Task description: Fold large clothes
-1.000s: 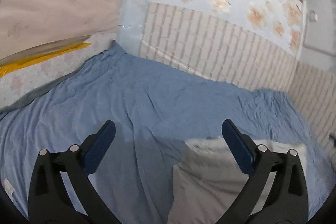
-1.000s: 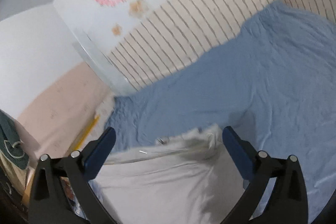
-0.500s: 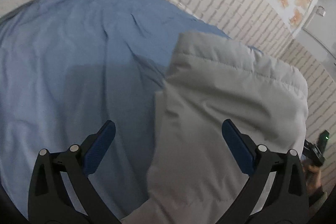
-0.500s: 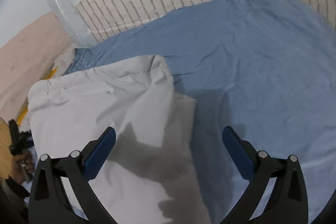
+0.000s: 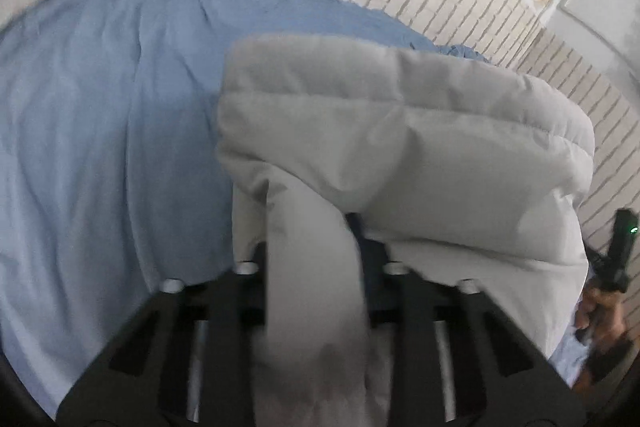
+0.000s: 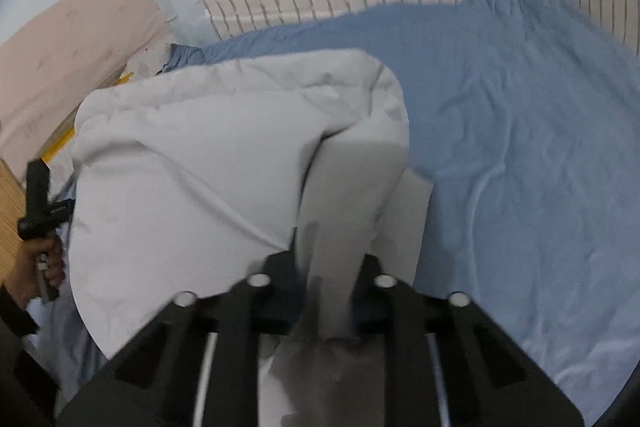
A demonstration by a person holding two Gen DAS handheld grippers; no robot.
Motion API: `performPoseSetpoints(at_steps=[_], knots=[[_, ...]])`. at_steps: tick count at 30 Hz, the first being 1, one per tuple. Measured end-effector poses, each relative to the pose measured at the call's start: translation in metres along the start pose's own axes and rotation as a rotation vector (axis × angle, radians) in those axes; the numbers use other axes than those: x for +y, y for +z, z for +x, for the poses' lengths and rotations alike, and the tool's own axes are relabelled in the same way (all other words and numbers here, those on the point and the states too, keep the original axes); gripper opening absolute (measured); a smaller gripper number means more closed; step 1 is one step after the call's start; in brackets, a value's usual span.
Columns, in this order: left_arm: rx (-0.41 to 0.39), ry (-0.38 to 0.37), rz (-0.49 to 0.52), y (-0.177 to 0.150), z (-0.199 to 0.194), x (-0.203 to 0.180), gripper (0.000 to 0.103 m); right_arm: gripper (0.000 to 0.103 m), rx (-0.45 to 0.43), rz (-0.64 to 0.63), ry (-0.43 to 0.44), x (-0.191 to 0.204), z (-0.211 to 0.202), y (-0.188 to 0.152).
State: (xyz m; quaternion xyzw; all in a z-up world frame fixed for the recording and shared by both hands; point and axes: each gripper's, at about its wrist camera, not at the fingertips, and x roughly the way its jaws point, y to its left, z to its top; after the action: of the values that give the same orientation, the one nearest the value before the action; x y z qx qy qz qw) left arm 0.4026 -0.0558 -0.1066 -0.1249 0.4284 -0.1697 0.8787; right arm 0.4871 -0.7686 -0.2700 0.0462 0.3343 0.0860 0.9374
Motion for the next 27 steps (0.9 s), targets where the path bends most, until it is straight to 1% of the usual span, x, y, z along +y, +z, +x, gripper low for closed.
performPoseSetpoints(at_steps=[1,2,3,4,5,6,7,8,9,10,11,12,13,14,15,16,17,18,19,20,21,22,23,25,26,27], knots=[[-0.022,0.008,-0.003,0.003,-0.007,-0.002,0.010,0.011,-0.037,-0.016,-0.021,0.006,-0.010,0.004],[-0.056,0.011,-0.015,0.009,-0.018,-0.004,0.008,0.010,-0.080,-0.008,-0.026,0.007,-0.023,0.009],[-0.086,0.012,-0.020,0.017,-0.028,-0.006,0.008,0.010,-0.117,0.001,-0.029,0.007,-0.033,0.016],[-0.137,0.020,-0.008,0.027,-0.043,-0.013,0.008,0.010,-0.176,0.006,-0.041,0.009,-0.050,0.024],[-0.167,0.029,0.015,0.035,-0.053,-0.024,0.008,0.010,-0.221,0.000,-0.053,0.014,-0.064,0.032],[-0.184,0.040,0.037,0.044,-0.058,-0.036,0.007,0.010,-0.242,-0.014,-0.070,0.018,-0.071,0.038],[-0.195,0.060,0.055,0.058,-0.061,-0.048,0.008,0.010,-0.270,-0.033,-0.108,0.025,-0.079,0.045],[-0.195,0.079,0.065,0.064,-0.060,-0.053,0.009,0.011,-0.279,-0.028,-0.126,0.026,-0.079,0.053],[-0.174,0.116,0.083,0.075,-0.049,-0.061,0.011,0.011,-0.275,-0.012,-0.136,0.024,-0.076,0.059],[-0.153,0.147,0.087,0.081,-0.039,-0.063,0.016,0.012,-0.263,0.001,-0.148,0.022,-0.069,0.065],[-0.122,0.199,0.082,0.085,-0.022,-0.064,0.026,0.016,-0.237,0.013,-0.171,0.018,-0.058,0.068],[-0.094,0.224,0.077,0.086,-0.011,-0.063,0.029,0.020,-0.193,0.031,-0.196,0.013,-0.044,0.069],[-0.033,0.269,0.045,0.087,0.010,-0.057,0.034,0.025,-0.145,0.055,-0.225,0.007,-0.027,0.069],[-0.017,0.295,0.014,0.086,0.017,-0.053,0.045,0.033,-0.098,0.078,-0.258,0.000,-0.013,0.069],[-0.014,0.334,-0.020,0.085,0.022,-0.049,0.050,0.034,-0.058,0.095,-0.277,-0.005,0.002,0.069],[-0.055,0.361,-0.037,0.086,0.018,-0.049,0.058,0.036,-0.016,0.113,-0.290,-0.008,0.013,0.067],[-0.108,0.379,-0.028,0.089,0.010,-0.056,0.071,0.038,-0.029,0.109,-0.311,-0.005,0.015,0.068],[-0.168,0.393,-0.012,0.093,0.002,-0.065,0.079,0.044,-0.064,0.075,-0.334,0.006,0.013,0.072],[-0.256,0.383,0.016,0.097,-0.010,-0.083,0.090,0.049,-0.088,0.037,-0.351,0.014,0.011,0.076],[-0.308,0.364,0.054,0.100,-0.017,-0.100,0.096,0.061,-0.120,-0.007,-0.366,0.027,0.011,0.080],[-0.344,0.336,0.122,0.099,-0.022,-0.118,0.098,0.077,-0.140,-0.026,-0.364,0.036,0.011,0.080],[-0.350,0.325,0.183,0.108,-0.014,-0.134,0.100,0.084,-0.168,-0.046,-0.350,0.049,0.013,0.084],[-0.347,0.318,0.259,0.107,-0.003,-0.155,0.100,0.092,-0.184,-0.062,-0.345,0.059,0.017,0.088],[-0.323,0.302,0.326,0.098,0.019,-0.172,0.100,0.092,-0.199,-0.063,-0.373,0.071,0.022,0.095],[-0.284,0.298,0.334,0.096,0.040,-0.177,0.100,0.092,-0.204,-0.034,-0.382,0.072,0.022,0.098],[-0.258,0.296,0.319,0.094,0.052,-0.167,0.100,0.092,-0.208,0.005,-0.396,0.069,0.020,0.102]])
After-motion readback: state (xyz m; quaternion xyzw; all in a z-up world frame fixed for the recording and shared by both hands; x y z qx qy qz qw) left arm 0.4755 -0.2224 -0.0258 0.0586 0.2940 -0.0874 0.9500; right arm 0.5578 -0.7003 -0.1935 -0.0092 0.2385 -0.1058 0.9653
